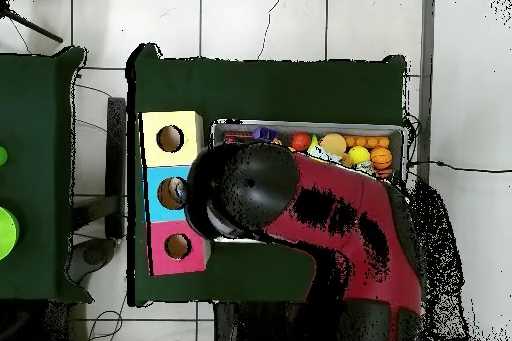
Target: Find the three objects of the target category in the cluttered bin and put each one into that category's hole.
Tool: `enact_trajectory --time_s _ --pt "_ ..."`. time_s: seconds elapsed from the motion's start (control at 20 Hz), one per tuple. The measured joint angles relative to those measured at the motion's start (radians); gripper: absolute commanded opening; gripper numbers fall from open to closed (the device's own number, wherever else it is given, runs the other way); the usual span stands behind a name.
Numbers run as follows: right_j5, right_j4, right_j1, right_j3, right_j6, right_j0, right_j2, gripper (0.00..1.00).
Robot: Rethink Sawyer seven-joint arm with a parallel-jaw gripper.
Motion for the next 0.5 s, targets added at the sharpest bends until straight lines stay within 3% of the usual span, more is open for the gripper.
enact_trajectory --time_s 0.5 --pt "0.114 -0.045 -0.028 -0.136 -0.001 -0.086 0.060 0.00"
